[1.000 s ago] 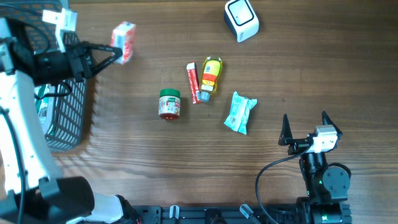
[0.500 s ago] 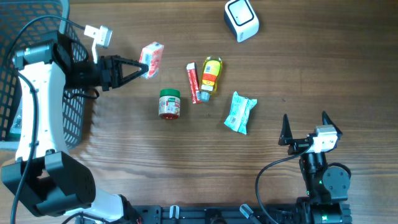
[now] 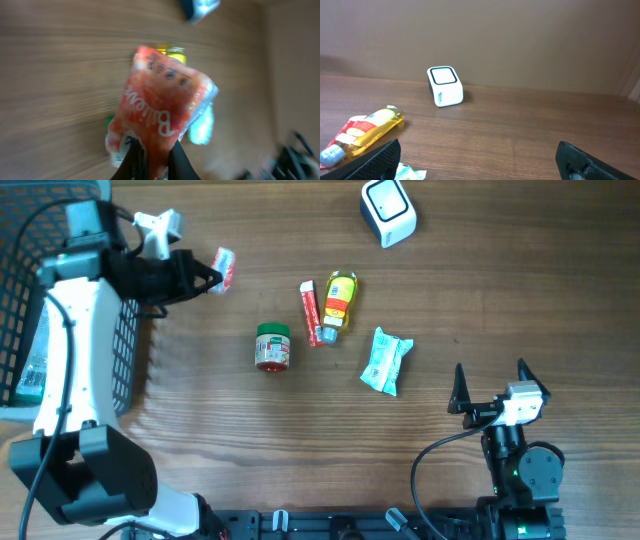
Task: Scan the item barcode
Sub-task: 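Carry the red pouch out and set it below the yellow bottle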
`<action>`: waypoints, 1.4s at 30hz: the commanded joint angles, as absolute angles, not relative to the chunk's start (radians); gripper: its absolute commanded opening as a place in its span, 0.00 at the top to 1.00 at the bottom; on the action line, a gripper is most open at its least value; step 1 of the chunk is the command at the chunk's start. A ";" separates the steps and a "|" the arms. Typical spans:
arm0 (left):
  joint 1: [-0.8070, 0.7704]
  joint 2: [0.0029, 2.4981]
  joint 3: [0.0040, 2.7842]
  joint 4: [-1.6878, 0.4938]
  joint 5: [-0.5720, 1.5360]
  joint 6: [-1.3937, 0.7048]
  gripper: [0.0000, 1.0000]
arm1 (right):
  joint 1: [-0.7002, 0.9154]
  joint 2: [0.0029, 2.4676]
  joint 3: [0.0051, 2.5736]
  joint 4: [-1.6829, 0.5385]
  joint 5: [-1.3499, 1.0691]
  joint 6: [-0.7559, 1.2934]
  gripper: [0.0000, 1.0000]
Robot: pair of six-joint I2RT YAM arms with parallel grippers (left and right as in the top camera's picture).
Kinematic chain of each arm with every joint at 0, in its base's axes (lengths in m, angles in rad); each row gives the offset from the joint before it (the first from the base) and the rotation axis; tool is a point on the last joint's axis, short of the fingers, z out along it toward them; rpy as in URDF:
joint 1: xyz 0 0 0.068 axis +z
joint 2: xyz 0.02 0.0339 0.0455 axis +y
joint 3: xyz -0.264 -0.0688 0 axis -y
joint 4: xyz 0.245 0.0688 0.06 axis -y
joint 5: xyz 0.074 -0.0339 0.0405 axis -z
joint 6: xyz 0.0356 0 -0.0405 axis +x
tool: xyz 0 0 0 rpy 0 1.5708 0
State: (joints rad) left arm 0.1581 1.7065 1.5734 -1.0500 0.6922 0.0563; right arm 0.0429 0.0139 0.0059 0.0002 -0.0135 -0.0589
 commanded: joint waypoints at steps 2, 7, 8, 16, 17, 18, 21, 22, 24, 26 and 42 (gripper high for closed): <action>-0.009 1.668 1.573 -1.016 0.275 -0.197 0.96 | 0.040 0.010 0.005 0.007 0.006 -0.076 0.01; -0.199 1.668 1.573 -1.028 -0.104 -0.349 0.96 | 0.040 0.010 0.005 0.007 0.006 -0.076 0.00; -0.237 1.668 1.573 -1.031 -0.163 -0.377 0.96 | 0.039 0.010 0.005 0.007 0.006 -0.076 0.00; -0.419 1.671 1.572 -1.034 -0.406 -0.556 0.96 | 0.040 0.010 0.005 0.007 0.006 -0.076 0.00; -0.435 1.676 1.572 -1.042 -0.406 -0.585 0.96 | 0.040 0.010 0.005 0.007 0.006 -0.076 0.00; -0.450 1.681 1.572 -1.052 -0.406 -0.603 0.96 | 0.040 0.010 0.005 0.007 0.006 -0.076 0.00; -0.493 1.702 1.571 -1.090 -0.406 -0.672 0.96 | 0.040 0.010 0.005 0.007 0.006 -0.076 0.00; -0.513 1.714 1.570 -1.110 -0.405 -0.713 0.96 | 0.040 0.010 0.005 0.007 0.006 -0.076 0.00; -0.540 1.736 1.570 -1.134 -0.369 -0.750 0.96 | 0.040 0.010 0.005 0.007 0.006 -0.076 0.00; -0.560 1.756 1.570 -1.143 -0.290 -0.750 0.96 | 0.040 0.010 0.005 0.007 0.006 -0.076 0.00; -0.679 1.863 1.477 -1.127 -0.214 -0.824 0.96 | 0.040 0.010 0.005 0.007 0.006 -0.076 0.00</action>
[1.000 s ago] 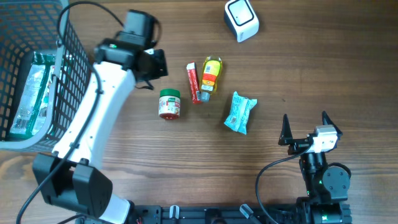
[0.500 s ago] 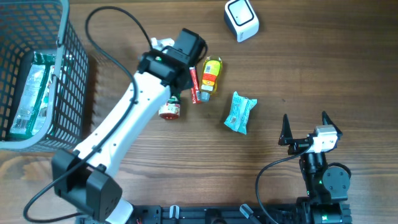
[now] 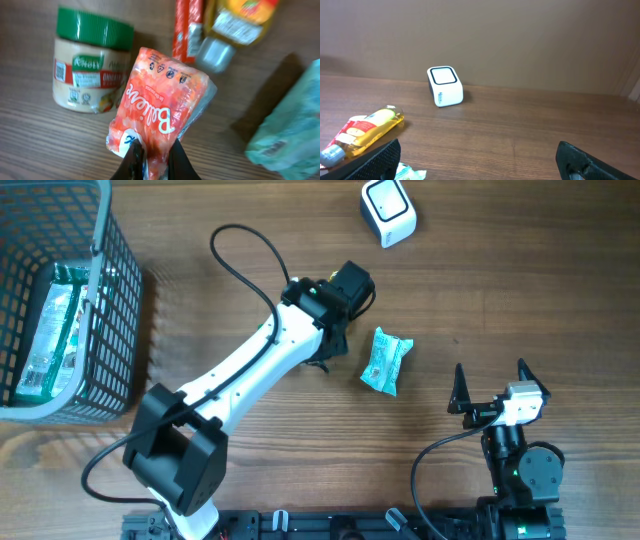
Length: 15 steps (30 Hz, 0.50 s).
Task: Scan the item barcode
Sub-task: 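Carry the red pouch out and set it below the yellow bottle, then release the red pouch and move the left gripper back to the basket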
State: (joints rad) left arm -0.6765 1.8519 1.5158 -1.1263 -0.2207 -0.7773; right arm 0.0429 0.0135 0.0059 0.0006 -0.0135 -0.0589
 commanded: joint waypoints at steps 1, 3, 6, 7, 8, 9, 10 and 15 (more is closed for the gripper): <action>-0.679 1.863 1.470 -1.126 -0.213 -0.824 0.96 | 0.040 0.010 0.005 0.007 0.006 -0.076 0.00; -0.679 1.863 1.466 -1.127 -0.213 -0.823 0.74 | 0.040 0.010 0.005 0.007 0.006 -0.076 0.00; -0.679 1.863 1.466 -1.127 -0.208 -0.823 0.04 | 0.040 0.010 0.005 0.007 0.006 -0.076 0.00; -0.679 1.863 1.466 -1.126 -0.205 -0.823 0.00 | 0.040 0.010 0.005 0.007 0.006 -0.076 0.01; -0.679 1.860 1.466 -1.127 -0.205 -0.822 0.00 | 0.040 0.010 0.005 0.007 0.006 -0.076 0.00; -0.679 1.857 1.466 -1.126 -0.205 -0.819 0.00 | 0.039 0.010 0.005 0.007 0.006 -0.076 0.00; -0.679 1.849 1.466 -1.126 -0.205 -0.816 0.00 | 0.040 0.010 0.005 0.007 0.006 -0.076 0.00; -0.678 1.771 1.482 -1.114 -0.221 -0.781 0.00 | 0.040 0.010 0.005 0.007 0.006 -0.076 0.00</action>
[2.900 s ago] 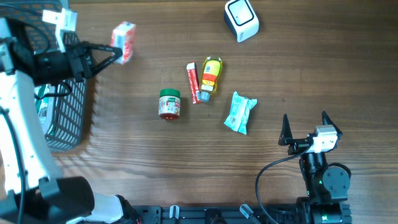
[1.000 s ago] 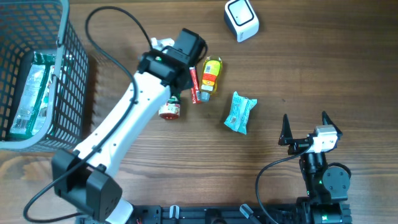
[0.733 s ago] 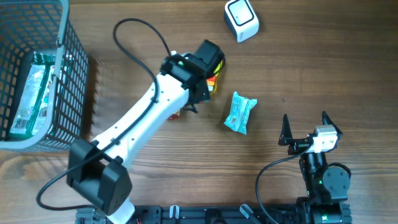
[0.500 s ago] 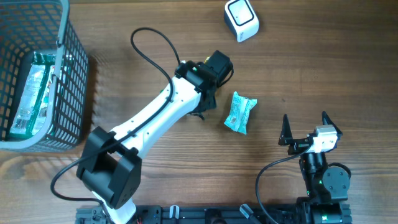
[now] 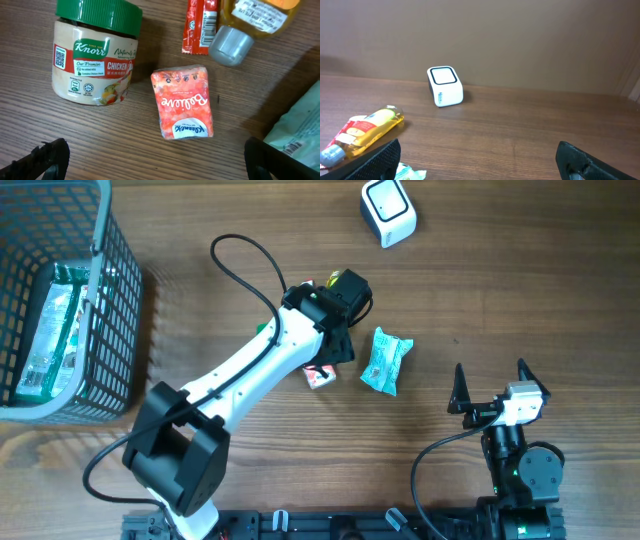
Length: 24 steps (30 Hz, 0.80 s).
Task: Scan the item barcode
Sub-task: 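Release the red pouch and move the left gripper back to the basket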
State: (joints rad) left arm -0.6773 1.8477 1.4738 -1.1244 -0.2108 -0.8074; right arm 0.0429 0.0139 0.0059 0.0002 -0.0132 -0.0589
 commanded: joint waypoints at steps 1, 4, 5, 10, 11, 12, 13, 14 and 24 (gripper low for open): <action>-0.677 1.750 1.487 -1.110 -0.229 -0.764 0.00 | 0.040 0.010 0.005 0.007 0.006 -0.076 0.00; -0.666 1.644 1.501 -1.102 -0.321 -0.762 0.00 | 0.040 0.010 0.005 0.007 0.006 -0.076 0.00; -0.635 1.553 1.501 -1.092 -0.376 -0.747 0.00 | 0.040 0.010 0.005 0.007 0.006 -0.076 0.00; -0.487 1.415 1.501 -1.097 -0.417 -0.731 0.00 | 0.040 0.010 0.005 0.007 0.006 -0.076 0.00; -0.448 1.395 1.501 -1.099 -0.417 -0.717 0.00 | 0.040 0.010 0.005 0.007 0.006 -0.076 0.00; -0.411 1.378 1.501 -1.100 -0.417 -0.709 0.00 | 0.040 0.010 0.005 0.007 0.006 -0.077 0.00; -0.363 1.358 1.501 -1.102 -0.417 -0.701 0.00 | 0.040 0.010 0.005 0.007 0.006 -0.076 0.00; -0.316 1.340 1.501 -1.102 -0.417 -0.684 0.00 | 0.040 0.010 0.005 0.007 0.006 -0.076 0.00; 0.021 1.214 1.513 -0.979 -0.417 -0.513 0.00 | 0.040 0.010 0.005 0.007 0.006 -0.076 0.00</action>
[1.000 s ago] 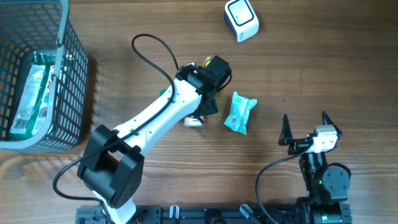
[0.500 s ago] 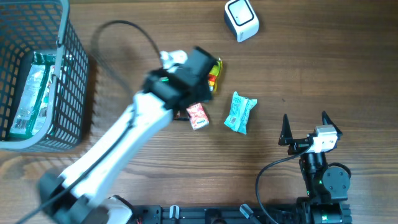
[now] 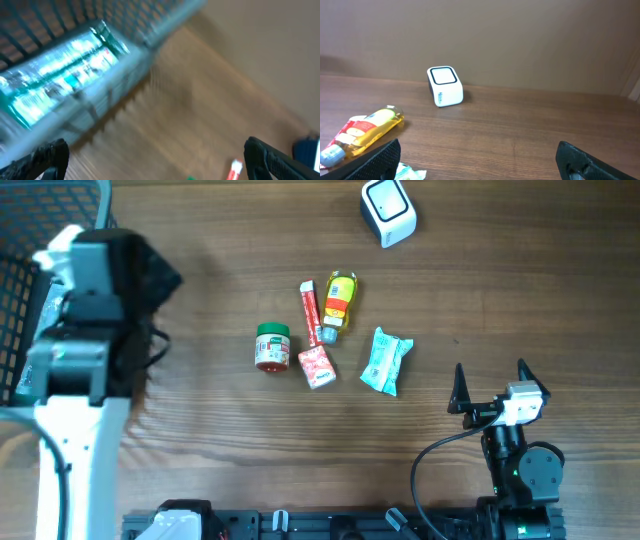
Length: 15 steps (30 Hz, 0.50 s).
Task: Scan the item barcode
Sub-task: 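Release the red pouch and move the left gripper back to the basket, then grasp the green 3M Comfort Grip gloves pack in the basket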
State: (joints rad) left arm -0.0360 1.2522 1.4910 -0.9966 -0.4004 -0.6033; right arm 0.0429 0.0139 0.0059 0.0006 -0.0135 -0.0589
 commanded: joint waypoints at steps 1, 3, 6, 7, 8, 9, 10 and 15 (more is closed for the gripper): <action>0.033 1.210 1.522 -0.979 -0.417 -0.500 0.00 | 0.040 0.010 0.005 0.007 0.006 -0.076 0.00; 0.054 1.210 1.546 -0.980 -0.417 -0.495 0.00 | 0.040 0.010 0.005 0.007 0.006 -0.076 0.00; 0.077 1.210 1.562 -0.949 -0.418 -0.443 0.00 | 0.040 0.010 0.005 0.007 0.006 -0.076 0.00; 0.091 1.212 1.566 -0.934 -0.418 -0.422 0.00 | 0.040 0.010 0.005 0.007 0.006 -0.076 0.00; 0.103 1.214 1.566 -0.925 -0.417 -0.421 0.00 | 0.040 0.010 0.005 0.007 0.006 -0.076 0.00; 0.121 1.219 1.566 -0.915 -0.417 -0.415 0.00 | 0.040 0.010 0.005 0.007 0.006 -0.076 0.00; 0.141 1.225 1.566 -0.908 -0.417 -0.394 0.00 | 0.040 0.010 0.005 0.007 0.006 -0.076 0.00; 0.250 1.298 1.566 -0.870 -0.376 -0.273 0.01 | 0.040 0.010 0.005 0.007 0.006 -0.076 0.00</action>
